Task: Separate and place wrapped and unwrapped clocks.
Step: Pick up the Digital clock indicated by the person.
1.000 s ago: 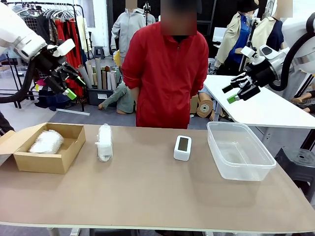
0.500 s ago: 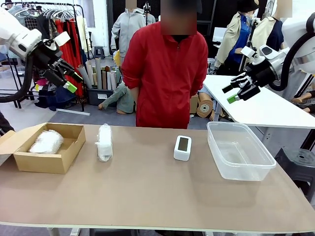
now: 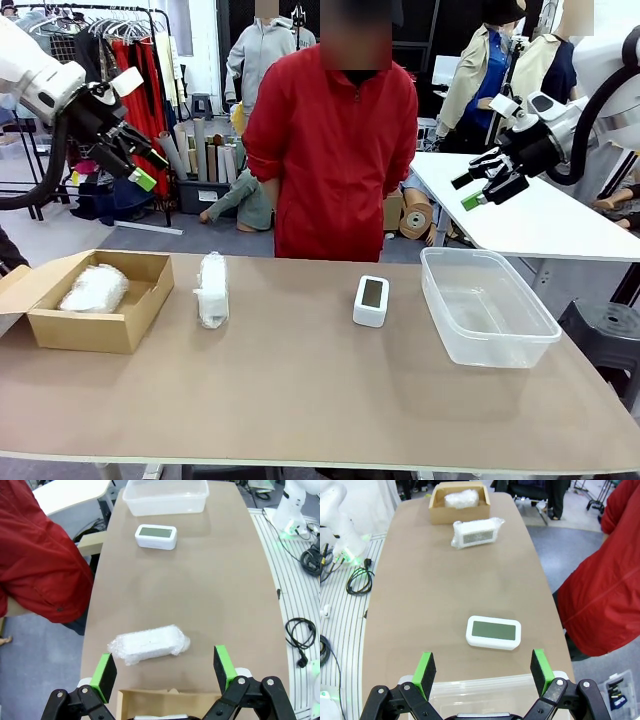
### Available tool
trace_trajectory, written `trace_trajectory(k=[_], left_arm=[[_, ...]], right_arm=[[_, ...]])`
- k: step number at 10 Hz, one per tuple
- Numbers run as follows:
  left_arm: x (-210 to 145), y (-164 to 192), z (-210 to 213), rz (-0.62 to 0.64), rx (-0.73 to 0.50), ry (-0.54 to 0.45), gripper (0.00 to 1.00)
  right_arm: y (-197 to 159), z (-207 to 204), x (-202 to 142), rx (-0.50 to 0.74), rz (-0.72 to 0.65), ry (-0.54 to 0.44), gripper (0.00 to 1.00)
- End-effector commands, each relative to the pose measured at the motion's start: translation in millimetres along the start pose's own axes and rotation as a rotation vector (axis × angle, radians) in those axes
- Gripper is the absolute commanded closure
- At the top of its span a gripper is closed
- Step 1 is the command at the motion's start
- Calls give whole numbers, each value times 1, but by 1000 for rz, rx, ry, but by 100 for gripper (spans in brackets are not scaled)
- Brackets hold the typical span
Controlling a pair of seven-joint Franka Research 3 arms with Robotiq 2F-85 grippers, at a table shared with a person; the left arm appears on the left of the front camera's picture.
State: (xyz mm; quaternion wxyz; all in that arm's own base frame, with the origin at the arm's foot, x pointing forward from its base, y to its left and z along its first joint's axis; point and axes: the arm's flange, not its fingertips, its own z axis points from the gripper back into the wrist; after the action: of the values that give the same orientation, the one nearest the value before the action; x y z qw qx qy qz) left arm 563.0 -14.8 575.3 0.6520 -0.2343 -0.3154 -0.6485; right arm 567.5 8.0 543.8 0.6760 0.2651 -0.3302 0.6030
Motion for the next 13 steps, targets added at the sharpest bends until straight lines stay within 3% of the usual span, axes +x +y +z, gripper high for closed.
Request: trace_trajectory(k=[1,13], left_arm=[[0,-2,1,-1,-3,10,0],[0,-2,1,-1,-3,10,0]], right_arm=[[0,1,1,-5,3,0,0],[0,1,1,-5,3,0,0]])
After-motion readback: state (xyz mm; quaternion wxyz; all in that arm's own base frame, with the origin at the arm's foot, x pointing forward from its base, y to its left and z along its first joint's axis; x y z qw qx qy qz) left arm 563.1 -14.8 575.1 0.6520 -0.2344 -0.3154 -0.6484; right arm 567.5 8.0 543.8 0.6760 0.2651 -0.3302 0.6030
